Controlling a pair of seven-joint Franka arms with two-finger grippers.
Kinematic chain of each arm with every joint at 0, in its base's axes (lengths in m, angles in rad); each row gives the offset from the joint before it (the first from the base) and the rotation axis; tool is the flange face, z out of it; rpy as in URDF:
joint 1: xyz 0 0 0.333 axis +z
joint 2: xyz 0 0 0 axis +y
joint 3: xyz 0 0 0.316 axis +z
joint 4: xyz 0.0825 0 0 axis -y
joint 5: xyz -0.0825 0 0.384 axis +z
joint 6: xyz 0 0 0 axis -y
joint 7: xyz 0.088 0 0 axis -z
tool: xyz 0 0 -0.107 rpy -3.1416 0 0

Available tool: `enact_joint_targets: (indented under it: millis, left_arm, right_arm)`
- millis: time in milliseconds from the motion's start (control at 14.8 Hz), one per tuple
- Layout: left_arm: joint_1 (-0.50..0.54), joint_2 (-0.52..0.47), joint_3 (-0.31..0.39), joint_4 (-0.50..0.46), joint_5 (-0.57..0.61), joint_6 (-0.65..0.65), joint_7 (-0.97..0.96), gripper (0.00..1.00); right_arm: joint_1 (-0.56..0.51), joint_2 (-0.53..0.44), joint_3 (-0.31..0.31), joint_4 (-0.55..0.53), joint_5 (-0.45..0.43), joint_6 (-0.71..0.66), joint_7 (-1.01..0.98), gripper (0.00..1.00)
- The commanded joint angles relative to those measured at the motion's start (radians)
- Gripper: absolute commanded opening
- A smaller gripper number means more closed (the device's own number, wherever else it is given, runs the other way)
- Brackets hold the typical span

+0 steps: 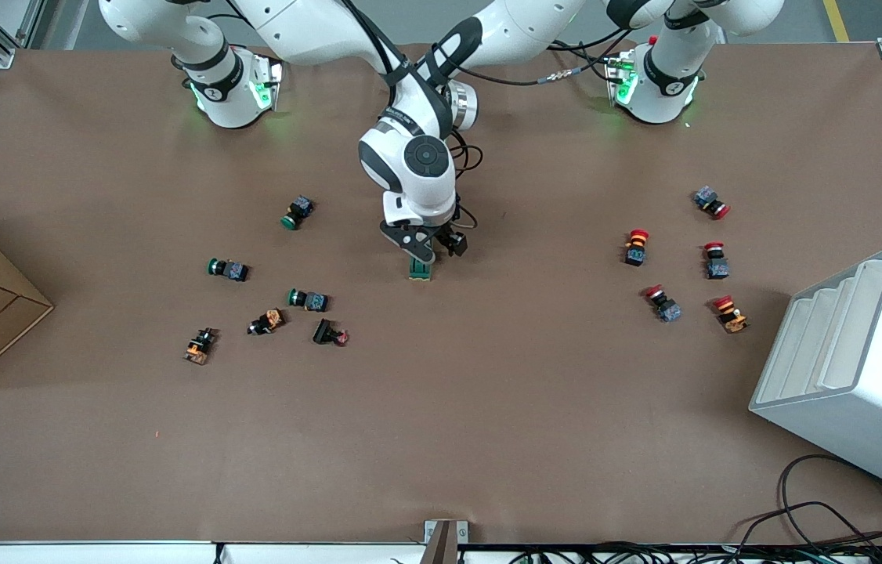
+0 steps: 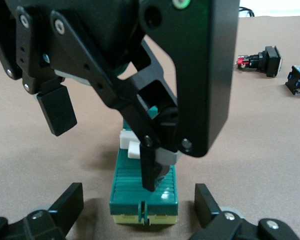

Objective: Close load switch with both arms

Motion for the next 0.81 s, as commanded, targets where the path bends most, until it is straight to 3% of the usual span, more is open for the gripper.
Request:
enact_joint_targets:
  millis: [0, 741]
  left_arm:
    - [-0.004, 0.035, 0.000, 0.005, 0.023, 0.014, -0.023, 0.99]
    - [-0.004, 0.035, 0.002, 0.005, 0.023, 0.014, -0.023, 0.99]
  right_arm:
    - [0.014, 0.026, -0.012, 0.028, 0.019, 0.027, 0.009, 1.00]
    - [-0.036, 0.023, -0.017, 0.106, 0.011, 0.018, -0.031, 1.00]
